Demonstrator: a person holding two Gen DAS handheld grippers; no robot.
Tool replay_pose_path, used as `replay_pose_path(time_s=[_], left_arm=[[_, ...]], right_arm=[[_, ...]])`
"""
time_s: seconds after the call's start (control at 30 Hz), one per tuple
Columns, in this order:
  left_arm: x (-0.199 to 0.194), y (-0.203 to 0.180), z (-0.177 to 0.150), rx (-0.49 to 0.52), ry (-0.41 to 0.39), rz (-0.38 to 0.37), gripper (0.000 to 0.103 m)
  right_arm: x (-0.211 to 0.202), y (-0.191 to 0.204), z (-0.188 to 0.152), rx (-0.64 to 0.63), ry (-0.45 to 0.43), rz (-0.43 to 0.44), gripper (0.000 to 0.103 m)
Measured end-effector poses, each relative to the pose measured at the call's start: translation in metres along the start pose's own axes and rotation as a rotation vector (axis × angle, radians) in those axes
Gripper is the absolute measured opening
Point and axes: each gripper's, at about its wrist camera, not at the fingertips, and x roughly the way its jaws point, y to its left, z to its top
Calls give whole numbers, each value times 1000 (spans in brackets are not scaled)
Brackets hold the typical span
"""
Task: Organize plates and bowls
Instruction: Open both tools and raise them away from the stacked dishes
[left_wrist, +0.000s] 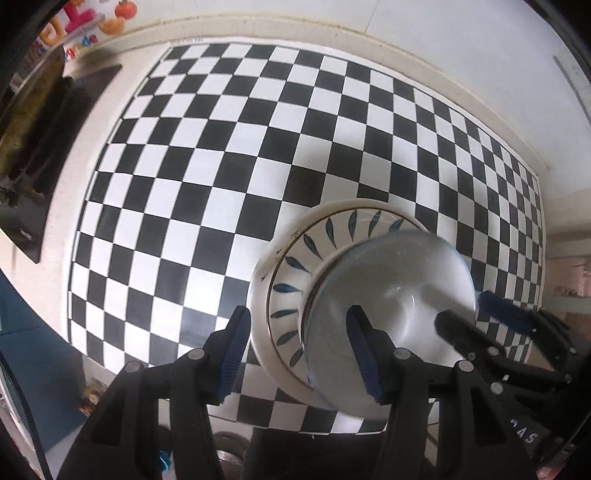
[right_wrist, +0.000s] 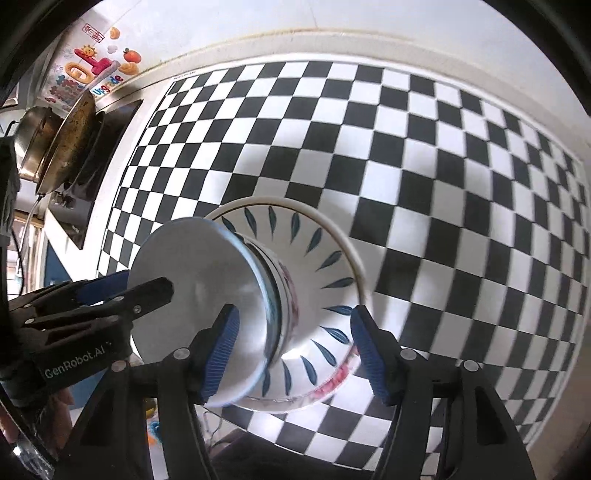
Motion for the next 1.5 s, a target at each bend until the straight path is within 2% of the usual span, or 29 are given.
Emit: replay_pose_path(time_s=[0.07,0.1,0.13,0.2,0.3,0.4,0.43,0.53,0.6,0.63,0.77,0.93,1.07,1.17,1.5], left_arm=[[-10,-3,-9,22,-39,28,52],[-14,-3,-13,30,-59,39,52],[-18,-4,-16,35,-76,42,52],[-31,-4,-26,45,-137,64,52],[-49,0,-38,52,-220,89,59],[-75,2,-57,65,-351,177,61],[-80,0,-61,69,-372,190,65],[-94,0,-74,85,-413,188,66],[-102,1,-83,98,-444,178,80],[-107,0,-87,103,-455,167,92],[-130,1,-104,133,-529,165,103],[-149,-1,-121,127,-590,191,103],[-159,-1,-131,120,-576,153,103],[-171,-3,-143,123,-594,137,103],[-234,-6,-200,137,-718,148,103]], right_arm=[[-10,-1,-8,12,-17,-27,73],[-14,0,-11,14,-28,-42,84],[-21,0,-15,11,-53,-52,90],[-33,1,-24,10,-82,-81,94],[-55,4,-40,24,-145,-102,103],[-79,10,-56,35,-223,-137,103],[-87,12,-62,39,-254,-151,103],[-109,17,-80,56,-321,-189,103],[-126,22,-91,66,-376,-215,103],[-134,25,-98,74,-404,-239,103],[-158,31,-118,95,-465,-272,103],[-182,34,-140,120,-523,-293,103],[-197,33,-154,147,-557,-293,103],[-209,33,-167,158,-579,-286,103],[-272,53,-230,134,-705,-305,103]])
